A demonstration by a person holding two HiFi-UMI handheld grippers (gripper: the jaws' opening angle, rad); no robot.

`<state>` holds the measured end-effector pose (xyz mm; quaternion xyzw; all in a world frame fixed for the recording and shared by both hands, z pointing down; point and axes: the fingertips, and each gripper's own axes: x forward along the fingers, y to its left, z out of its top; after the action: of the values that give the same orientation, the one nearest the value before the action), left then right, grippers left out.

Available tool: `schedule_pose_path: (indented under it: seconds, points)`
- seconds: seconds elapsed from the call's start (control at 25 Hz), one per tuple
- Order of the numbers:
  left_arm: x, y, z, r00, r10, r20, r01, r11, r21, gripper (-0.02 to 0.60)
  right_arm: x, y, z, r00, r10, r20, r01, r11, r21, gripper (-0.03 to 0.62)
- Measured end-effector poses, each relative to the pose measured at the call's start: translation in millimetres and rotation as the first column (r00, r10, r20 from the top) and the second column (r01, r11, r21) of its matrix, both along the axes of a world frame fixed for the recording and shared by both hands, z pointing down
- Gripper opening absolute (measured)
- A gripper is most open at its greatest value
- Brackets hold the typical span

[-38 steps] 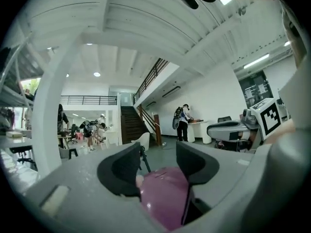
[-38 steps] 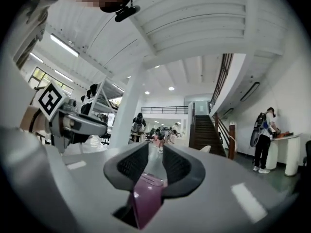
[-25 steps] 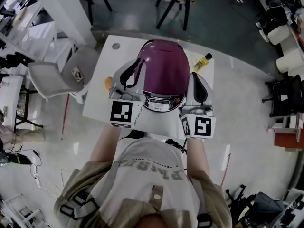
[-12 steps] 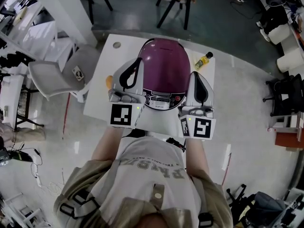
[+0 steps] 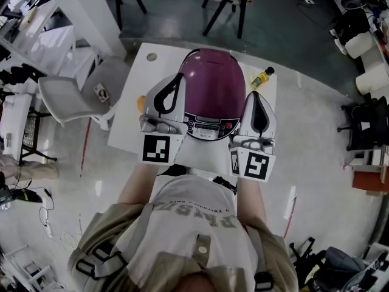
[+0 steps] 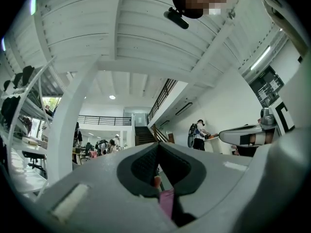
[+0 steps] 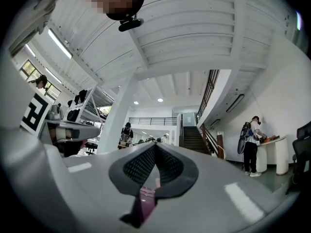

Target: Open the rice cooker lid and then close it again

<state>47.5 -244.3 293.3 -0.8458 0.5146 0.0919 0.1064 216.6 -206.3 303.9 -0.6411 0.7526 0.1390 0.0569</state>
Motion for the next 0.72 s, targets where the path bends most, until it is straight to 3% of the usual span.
schedule_pose_path:
  seconds: [0.72]
  points:
    - [-8.0,-5.3,5.2,1.0,0.005,0.016,-0.005,1.0,-0.003,0.009,-4.5,0.9,-3.5,0.998,0.002,-0.061,-0.001,1.0,0.022,0.0]
